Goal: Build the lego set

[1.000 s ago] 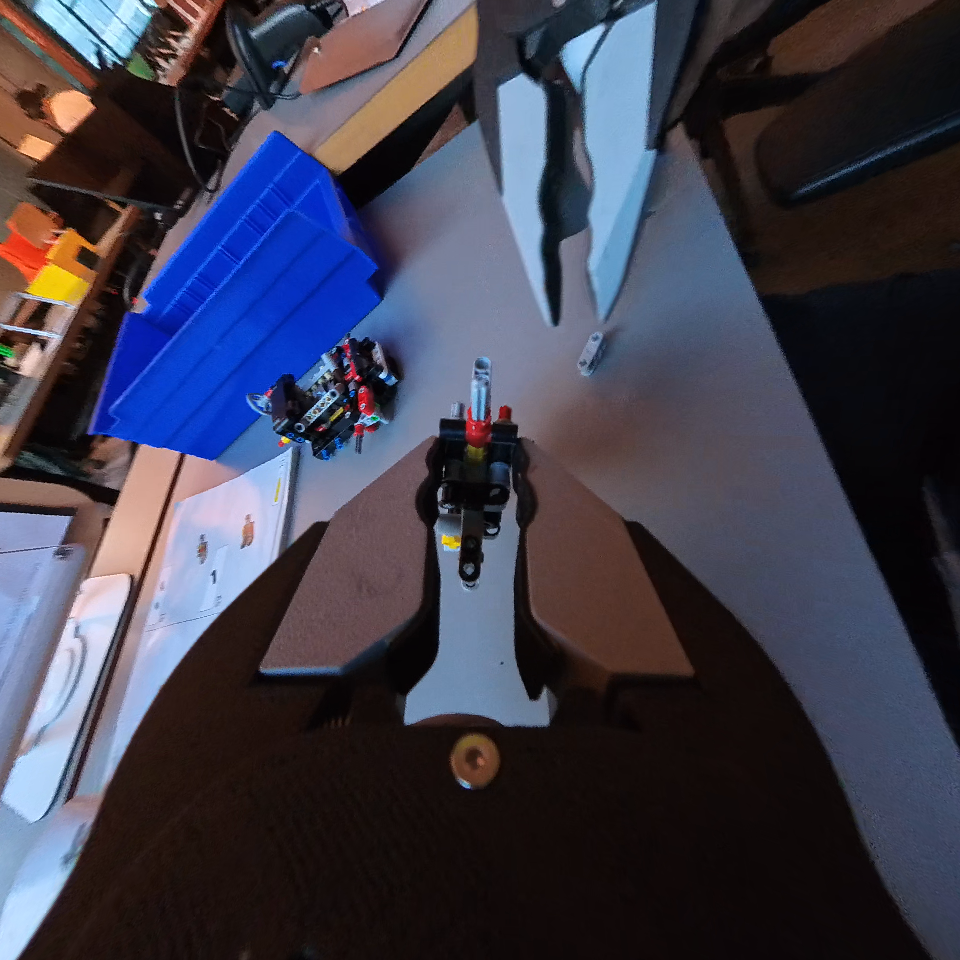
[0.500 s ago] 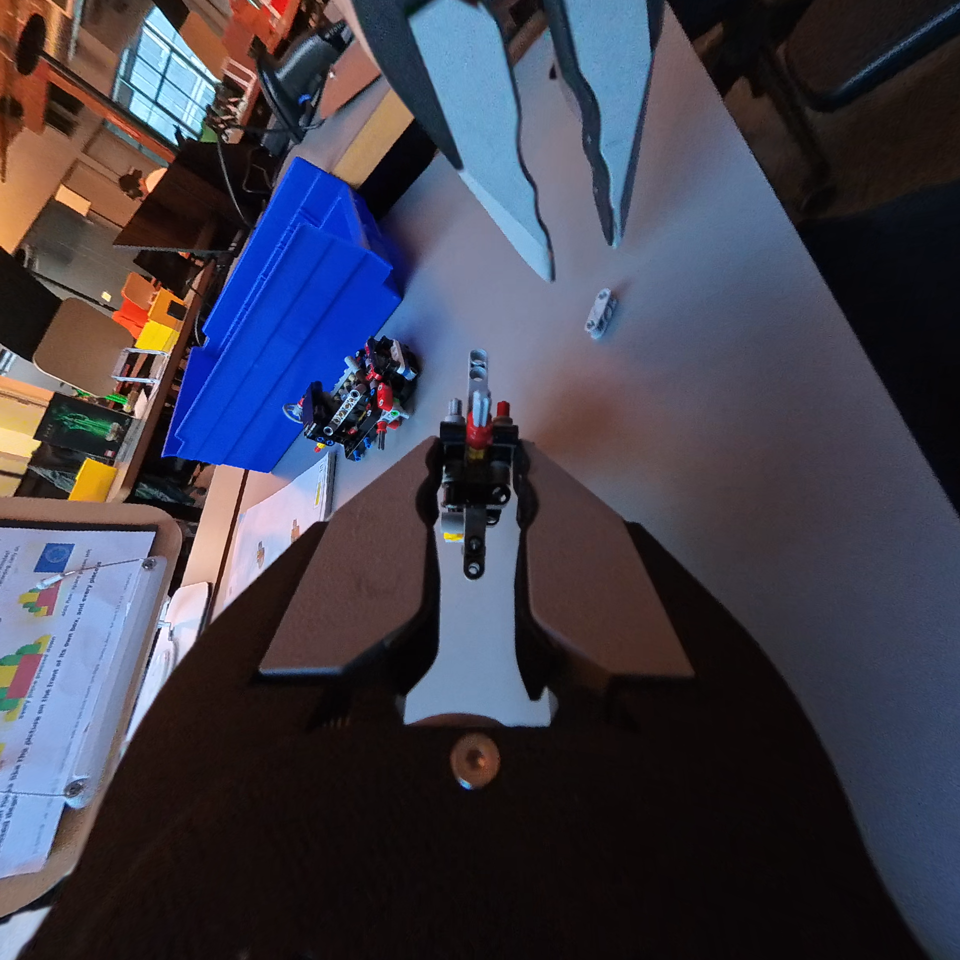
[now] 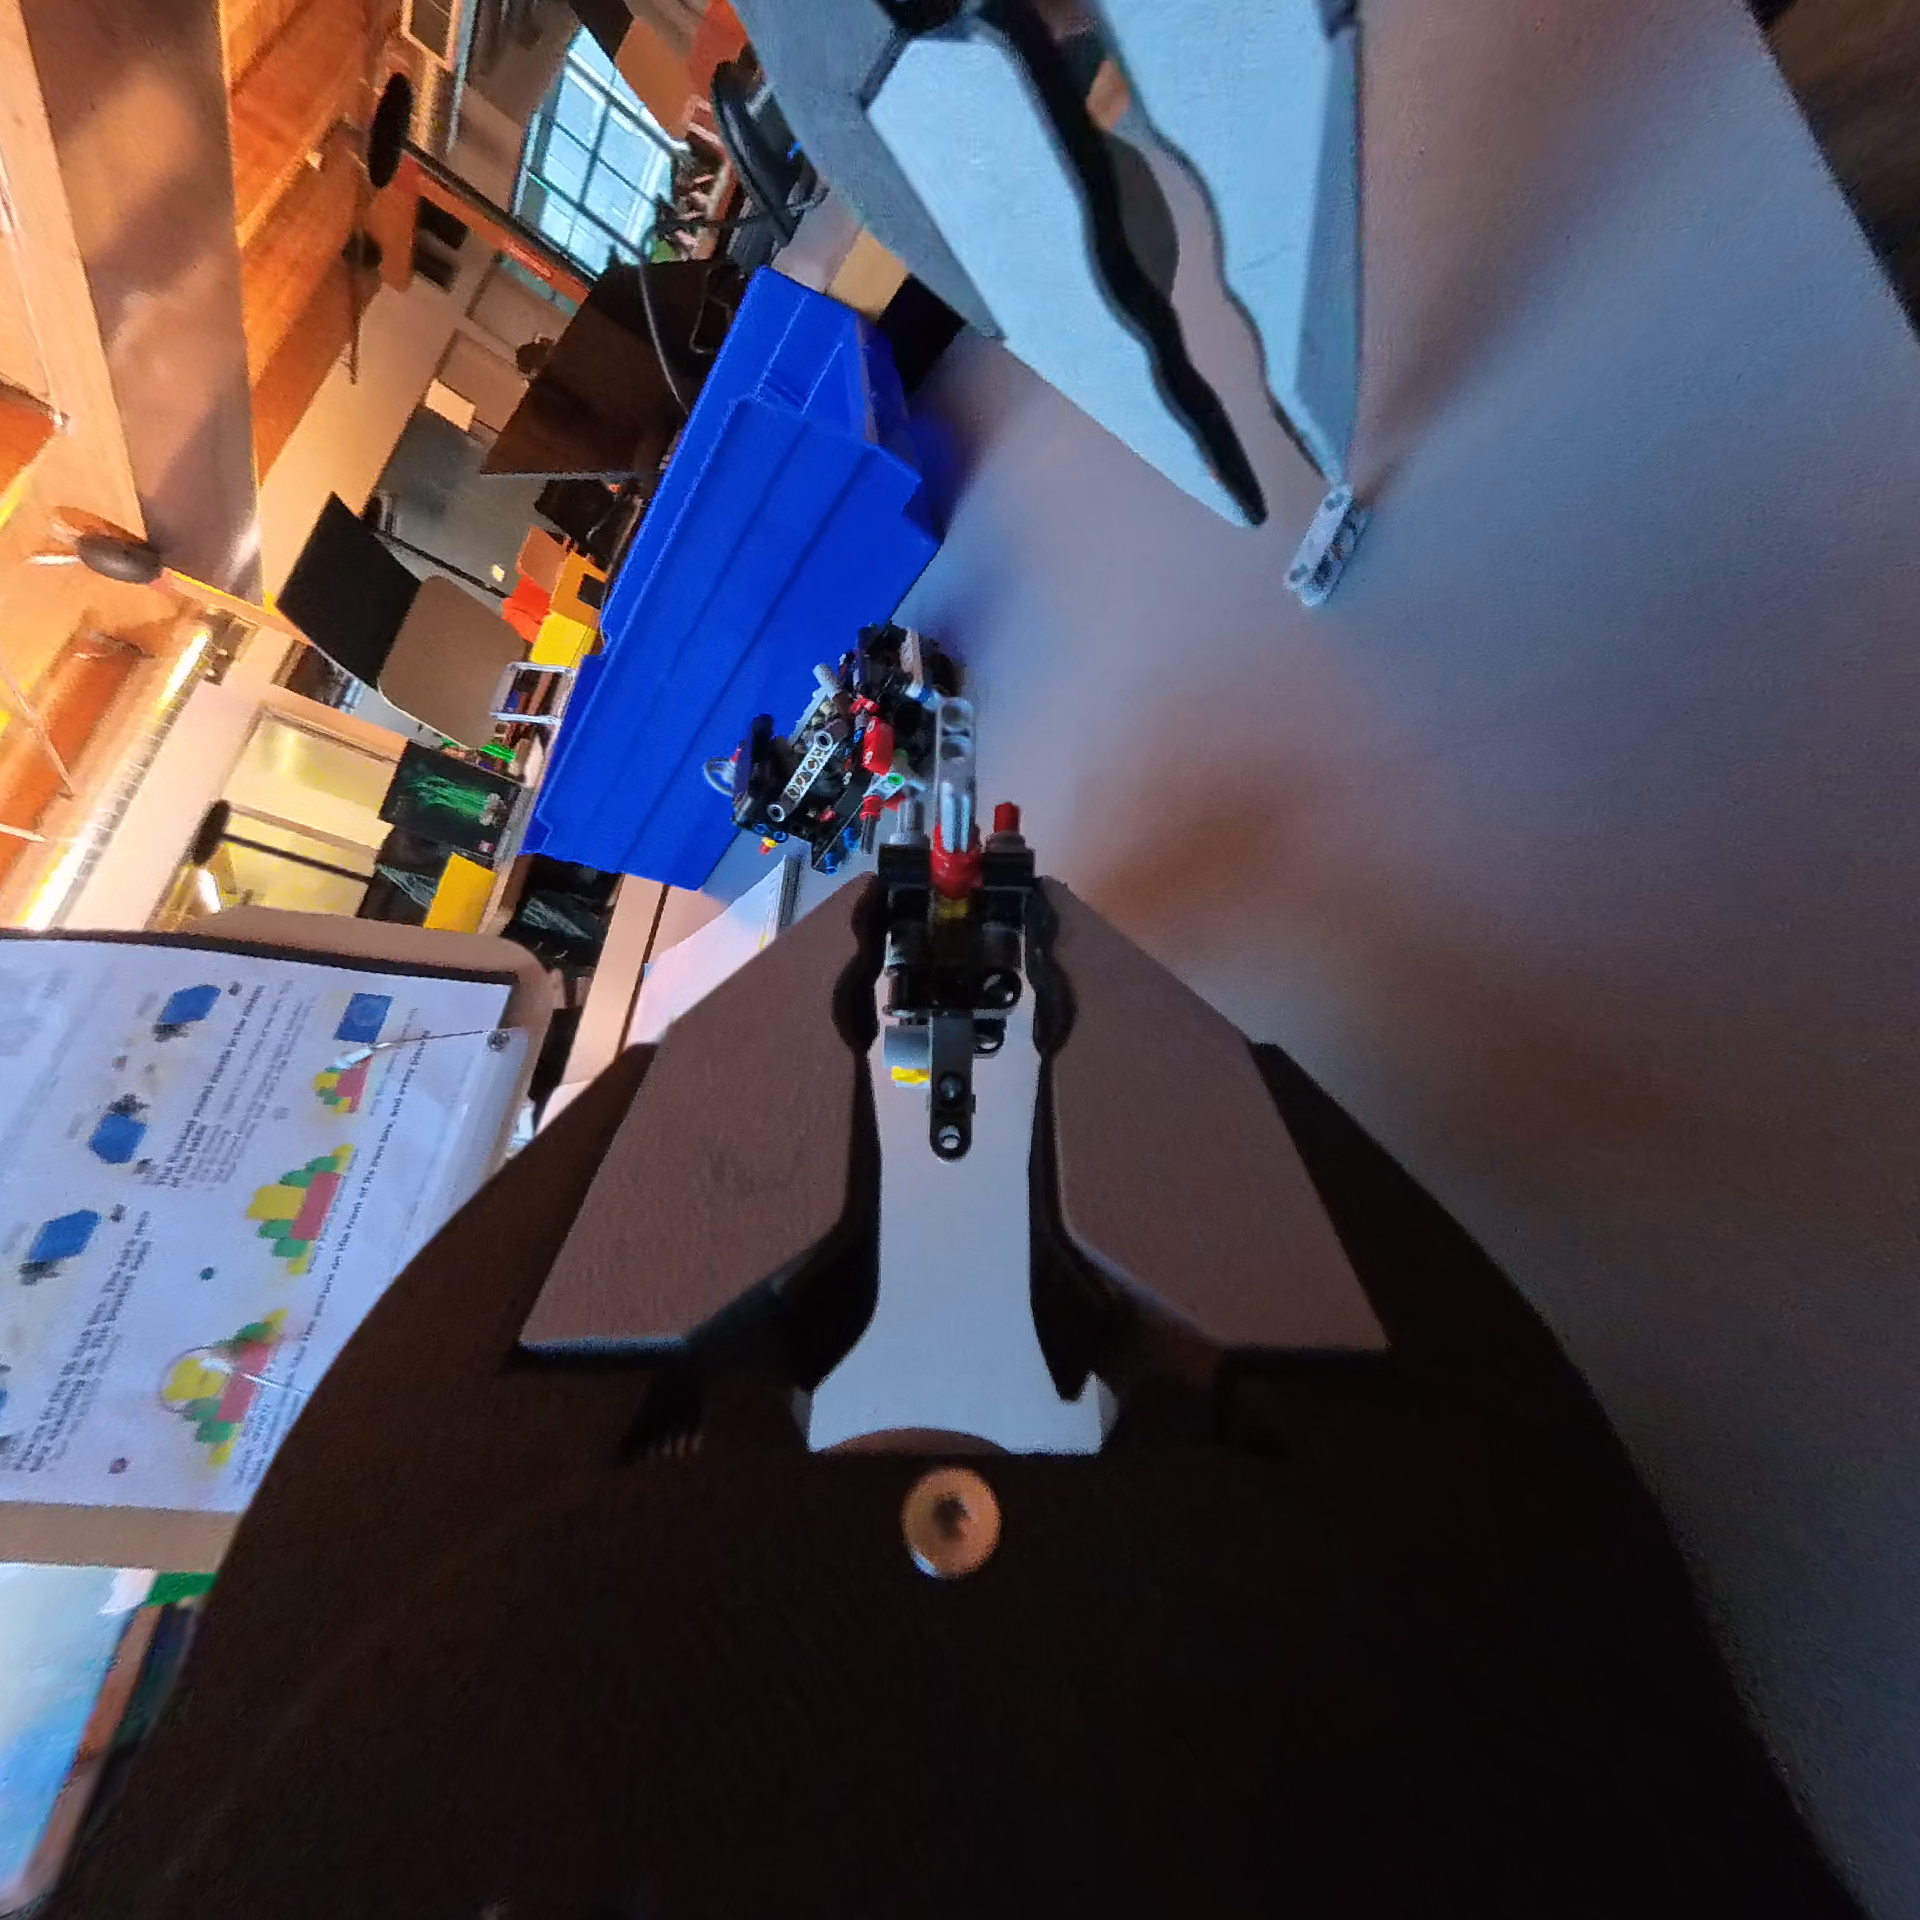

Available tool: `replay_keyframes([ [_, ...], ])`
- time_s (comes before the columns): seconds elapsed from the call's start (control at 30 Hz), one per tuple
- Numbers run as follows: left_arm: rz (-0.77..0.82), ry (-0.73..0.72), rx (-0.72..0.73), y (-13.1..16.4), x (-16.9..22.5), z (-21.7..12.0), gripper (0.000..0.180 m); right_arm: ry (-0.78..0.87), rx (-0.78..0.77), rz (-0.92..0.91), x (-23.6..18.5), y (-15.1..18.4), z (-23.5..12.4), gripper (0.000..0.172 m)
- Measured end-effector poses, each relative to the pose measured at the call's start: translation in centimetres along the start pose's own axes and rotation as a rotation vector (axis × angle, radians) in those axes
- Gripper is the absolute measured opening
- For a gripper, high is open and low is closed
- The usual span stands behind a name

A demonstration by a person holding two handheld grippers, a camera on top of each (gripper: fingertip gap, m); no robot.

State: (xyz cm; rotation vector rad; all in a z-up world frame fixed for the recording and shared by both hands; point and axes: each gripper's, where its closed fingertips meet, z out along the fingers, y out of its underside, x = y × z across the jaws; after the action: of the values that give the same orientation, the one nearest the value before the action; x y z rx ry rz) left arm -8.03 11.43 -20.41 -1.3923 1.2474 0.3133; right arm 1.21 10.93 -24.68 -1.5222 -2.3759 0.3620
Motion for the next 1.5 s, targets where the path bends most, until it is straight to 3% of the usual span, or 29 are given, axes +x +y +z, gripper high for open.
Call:
replay_keyframes([
  [0.13,0.052,0.009,0.002,-0.3,0.7,0.0,0.024,-0.006,0.078,0.158,-0.4,-0.1,0.4,0.011],
  [0.47,0.065,0.009,-0.009,-0.3,1.0,0.1,0.024,0.025,0.173,0.352,0.1,0.1,1.2,0.004],
  [0.57,0.064,-0.014,-0.013,-0.4,0.7,0.1,0.024,-0.045,0.399,0.515,0.3,-2.6,-0.1,0.005],
  [0.73,0.045,-0.069,-0.032,-0.4,-0.3,0.2,0.024,-0.272,0.965,0.803,1.3,-8.0,-4.9,0.004],
  [0.83,0.034,-0.071,-0.031,-0.5,-0.4,0.1,0.024,-0.282,1.115,0.922,2.7,-8.2,-5.2,0.004],
  [0.97,0.006,-0.062,-0.030,-0.7,-0.3,0.1,0.024,-0.304,1.172,0.995,3.1,-8.6,-4.2,0.004],
  [1.5,-0.142,-0.044,-0.078,0.5,-0.9,0.6,0.024,-0.282,1.127,1.020,4.3,-8.6,-2.7,0.004],
])
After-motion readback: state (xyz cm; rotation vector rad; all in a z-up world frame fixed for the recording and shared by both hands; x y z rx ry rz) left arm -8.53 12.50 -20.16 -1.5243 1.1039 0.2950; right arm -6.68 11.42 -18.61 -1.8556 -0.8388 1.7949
